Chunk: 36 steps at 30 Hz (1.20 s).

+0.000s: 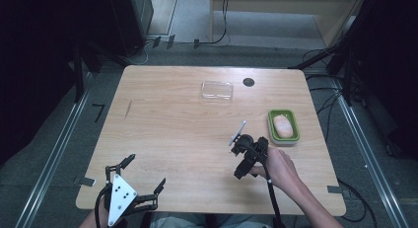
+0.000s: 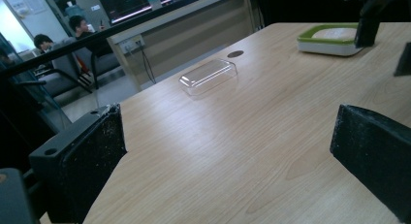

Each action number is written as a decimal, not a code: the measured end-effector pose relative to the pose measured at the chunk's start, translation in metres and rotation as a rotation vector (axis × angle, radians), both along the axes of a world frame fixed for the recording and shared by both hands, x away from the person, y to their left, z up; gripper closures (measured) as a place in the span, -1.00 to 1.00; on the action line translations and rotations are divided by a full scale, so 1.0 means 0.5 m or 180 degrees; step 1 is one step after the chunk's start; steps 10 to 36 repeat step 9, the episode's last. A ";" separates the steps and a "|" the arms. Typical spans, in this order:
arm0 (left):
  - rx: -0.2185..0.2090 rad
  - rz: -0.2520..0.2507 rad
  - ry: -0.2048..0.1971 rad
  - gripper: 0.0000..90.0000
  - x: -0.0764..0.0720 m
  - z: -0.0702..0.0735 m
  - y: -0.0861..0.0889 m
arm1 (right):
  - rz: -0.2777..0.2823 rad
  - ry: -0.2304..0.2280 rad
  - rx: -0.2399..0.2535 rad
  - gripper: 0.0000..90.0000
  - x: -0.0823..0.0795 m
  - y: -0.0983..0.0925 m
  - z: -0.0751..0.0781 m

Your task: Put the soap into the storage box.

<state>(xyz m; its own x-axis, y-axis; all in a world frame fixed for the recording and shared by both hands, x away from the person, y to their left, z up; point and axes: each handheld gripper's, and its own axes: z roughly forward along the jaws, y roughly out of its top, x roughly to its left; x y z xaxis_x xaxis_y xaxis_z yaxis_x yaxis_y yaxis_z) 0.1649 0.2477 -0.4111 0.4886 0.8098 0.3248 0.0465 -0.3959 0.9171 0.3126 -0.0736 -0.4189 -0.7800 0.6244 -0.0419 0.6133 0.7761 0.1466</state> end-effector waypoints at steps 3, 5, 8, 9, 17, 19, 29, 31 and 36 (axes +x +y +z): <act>0.0002 -0.0003 -0.0005 -1.00 0.000 0.000 -0.001 | 0.0073 0.0033 -0.0016 -0.84 -0.016 0.003 -0.021; -0.0007 0.0002 0.0000 -1.00 0.000 0.000 0.000 | 0.0111 0.0055 -0.0033 -0.81 -0.024 0.004 -0.034; -0.0014 0.0004 -0.0002 -1.00 0.001 0.000 -0.001 | 0.0122 0.0050 -0.0035 -0.74 -0.031 0.002 -0.042; -0.0013 0.0001 -0.0001 -1.00 0.001 0.000 -0.001 | 0.0111 0.0038 0.0006 -0.71 -0.030 -0.001 -0.042; -0.0013 0.0001 -0.0001 -1.00 0.001 0.000 -0.001 | 0.0111 0.0038 0.0006 -0.71 -0.030 -0.001 -0.042; -0.0013 0.0001 -0.0001 -1.00 0.001 0.000 -0.001 | 0.0111 0.0038 0.0006 -0.71 -0.030 -0.001 -0.042; -0.0013 0.0001 -0.0001 -1.00 0.001 0.000 -0.001 | 0.0111 0.0038 0.0006 -0.71 -0.030 -0.001 -0.042; -0.0013 0.0001 -0.0001 -1.00 0.001 0.000 -0.001 | 0.0111 0.0038 0.0006 -0.71 -0.030 -0.001 -0.042; -0.0013 0.0001 -0.0001 -1.00 0.001 0.000 -0.001 | 0.0111 0.0038 0.0006 -0.71 -0.030 -0.001 -0.042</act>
